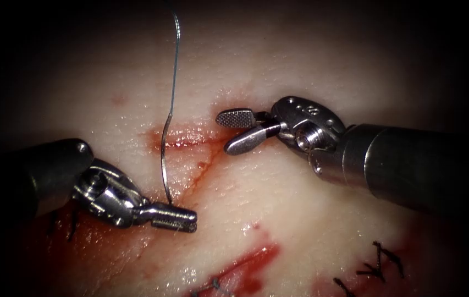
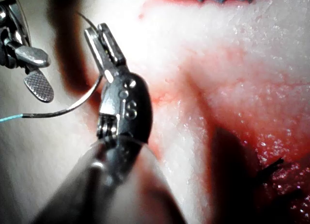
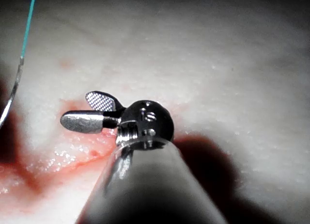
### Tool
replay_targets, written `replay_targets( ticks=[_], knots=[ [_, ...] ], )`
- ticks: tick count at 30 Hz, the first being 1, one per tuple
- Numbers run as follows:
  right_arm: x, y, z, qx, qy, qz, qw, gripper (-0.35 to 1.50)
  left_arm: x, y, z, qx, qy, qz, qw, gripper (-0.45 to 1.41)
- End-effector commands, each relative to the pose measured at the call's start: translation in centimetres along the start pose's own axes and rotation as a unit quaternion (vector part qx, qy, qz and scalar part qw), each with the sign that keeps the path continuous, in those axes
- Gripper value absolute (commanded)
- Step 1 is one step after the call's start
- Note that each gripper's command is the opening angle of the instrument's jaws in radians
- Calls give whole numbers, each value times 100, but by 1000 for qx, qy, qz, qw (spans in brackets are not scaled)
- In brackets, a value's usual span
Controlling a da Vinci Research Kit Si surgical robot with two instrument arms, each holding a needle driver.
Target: Wound Closure
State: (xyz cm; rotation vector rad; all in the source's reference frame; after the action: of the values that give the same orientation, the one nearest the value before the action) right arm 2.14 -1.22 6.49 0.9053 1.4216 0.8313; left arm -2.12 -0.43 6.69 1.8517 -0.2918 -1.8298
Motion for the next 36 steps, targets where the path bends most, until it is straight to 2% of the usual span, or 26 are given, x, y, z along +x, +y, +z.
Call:
replay_targets(
  ticks=[1, 4, 5, 9, 11, 13, 14, 19, 22, 24, 29, 36],
  knots=[
    [3, 6, 9, 1, 0, -1, 1000, 98, -8, -5, 4, 0, 0, 2, 1000, -45],
    [3, 6, 9, -3, 2, 16, 1000, 99, -8, -5, 4, 0, 0, 2, 1000, -45],
    [2, 5, 10, -8, 5, 36, 999, 91, -8, -5, 4, 0, 0, 2, 1000, -45],
    [1, 3, 13, -12, 8, 117, 993, 84, -8, -5, 4, 0, 0, 2, 1000, -45],
    [0, 2, 13, -5, 3, 108, 994, 72, -8, -5, 4, 0, 0, 2, 1000, -45],
    [0, 2, 14, -6, 3, 61, 998, 62, -8, -5, 4, 0, 0, 2, 1000, -45],
    [0, 2, 16, -6, 5, 31, 999, 66, -8, -5, 4, 0, 0, 2, 1000, -45],
    [-4, 0, 31, 2, 3, 24, 1000, 83, -8, -5, 5, 4, -4, 1, 1000, -45],
    [-6, -3, 41, 4, 10, 23, 1000, 103, -8, -6, 9, 10, -34, -3, 999, -45],
    [-7, -4, 47, 12, 19, 23, 999, 108, -9, -6, 12, 16, -63, -5, 998, -45],
    [-7, -8, 56, 27, 31, 29, 999, 106, -10, -8, 13, 19, -73, -11, 997, -45],
    [0, -6, 56, 43, 57, 70, 995, 91, -12, -1, 14, 7, -46, 5, 999, -45]
  ],
)
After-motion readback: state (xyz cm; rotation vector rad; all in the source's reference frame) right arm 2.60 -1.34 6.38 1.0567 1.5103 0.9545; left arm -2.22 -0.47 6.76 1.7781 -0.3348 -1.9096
